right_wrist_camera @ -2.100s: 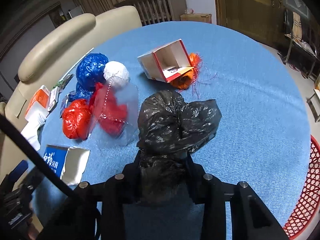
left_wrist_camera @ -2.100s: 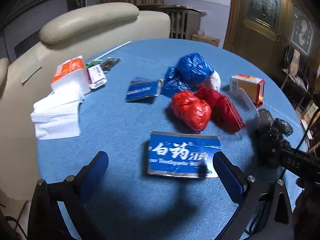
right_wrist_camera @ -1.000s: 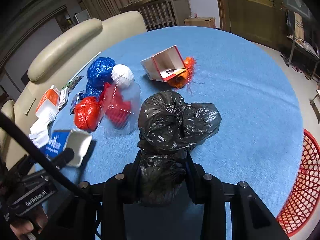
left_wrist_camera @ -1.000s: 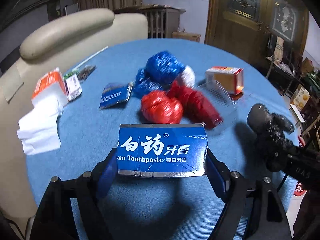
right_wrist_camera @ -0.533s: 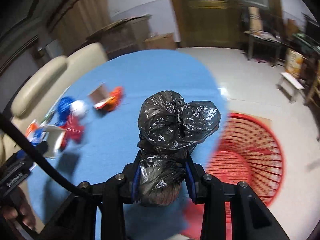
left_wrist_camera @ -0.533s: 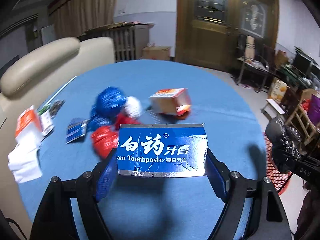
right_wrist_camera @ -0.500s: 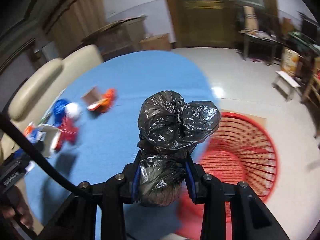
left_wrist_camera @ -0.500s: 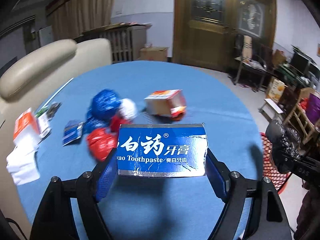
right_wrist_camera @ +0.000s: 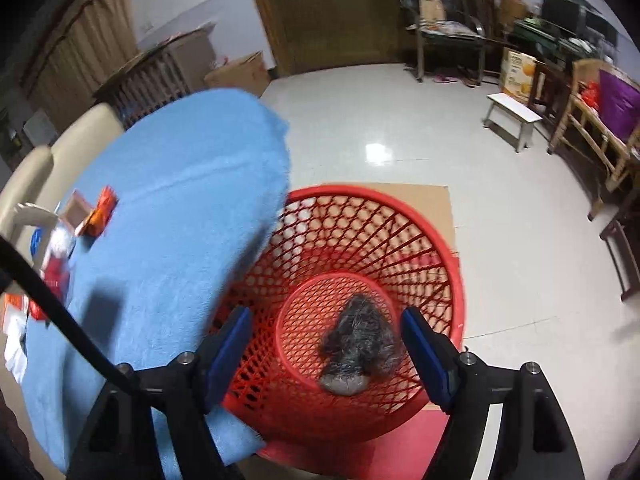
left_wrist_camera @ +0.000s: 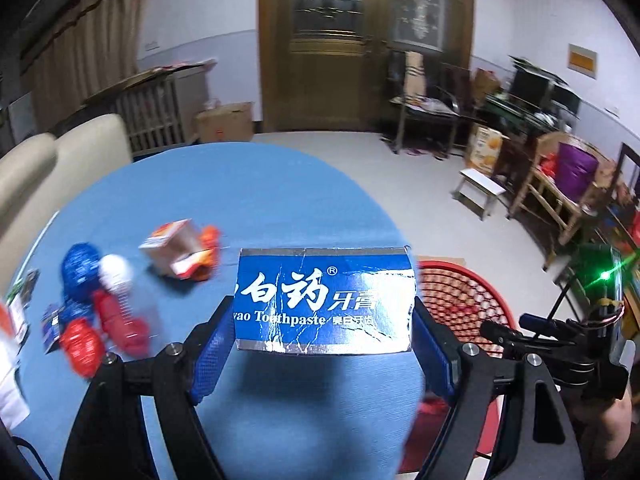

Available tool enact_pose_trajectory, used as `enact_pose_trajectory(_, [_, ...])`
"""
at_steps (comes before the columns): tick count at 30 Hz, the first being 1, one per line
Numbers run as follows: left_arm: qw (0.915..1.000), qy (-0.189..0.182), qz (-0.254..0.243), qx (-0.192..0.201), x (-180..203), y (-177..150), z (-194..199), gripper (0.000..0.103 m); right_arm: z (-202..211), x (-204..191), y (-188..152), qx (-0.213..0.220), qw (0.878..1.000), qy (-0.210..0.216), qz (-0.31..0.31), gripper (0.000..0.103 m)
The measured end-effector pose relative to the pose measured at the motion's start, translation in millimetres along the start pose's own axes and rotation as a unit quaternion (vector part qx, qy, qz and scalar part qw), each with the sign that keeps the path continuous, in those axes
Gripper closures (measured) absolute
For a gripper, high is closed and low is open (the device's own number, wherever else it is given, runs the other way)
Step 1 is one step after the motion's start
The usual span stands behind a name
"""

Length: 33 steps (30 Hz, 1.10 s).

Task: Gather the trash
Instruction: 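Drop the black bag and toothpaste carton into the red wastebasket with both grippers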

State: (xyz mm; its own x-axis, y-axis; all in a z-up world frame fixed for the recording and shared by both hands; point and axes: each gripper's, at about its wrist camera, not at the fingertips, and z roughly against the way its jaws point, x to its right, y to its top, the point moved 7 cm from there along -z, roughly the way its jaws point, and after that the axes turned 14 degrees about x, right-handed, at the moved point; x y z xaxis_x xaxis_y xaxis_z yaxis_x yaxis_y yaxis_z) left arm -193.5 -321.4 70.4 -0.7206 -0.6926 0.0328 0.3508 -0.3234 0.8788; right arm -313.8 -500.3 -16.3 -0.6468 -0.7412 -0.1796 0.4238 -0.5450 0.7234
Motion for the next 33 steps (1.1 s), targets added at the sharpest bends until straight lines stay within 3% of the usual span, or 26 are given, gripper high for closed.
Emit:
enact_pose_trajectory(10, [0.9958,-0.079,-0.03,-0.034,82.9,2.1,-40.5,0.019,33.9,58.4,20.3,0.059,0.995,-0.016,-0.079,0.024])
enact_pose_trajectory(15, [0.9907,-0.088,-0.067,-0.079,102.4,-14.2,-57.8,0.017,40.7,79.2,26.3,0.071,0.992,-0.029,-0.099,0.024])
enact_pose_trajectory(25, [0.9962,-0.059,-0.025,-0.059,44.8,-5.8,-30.8,0.017,19.4,87.5,30.0,0.064,0.991,-0.032,-0.116,0.024])
enact_pose_trajectory(33, [0.9986,0.013,0.036,-0.035,-44.4,-16.5,4.1,0.017,17.5,48.9,48.7,0.096,0.993,-0.02,-0.072,0.023])
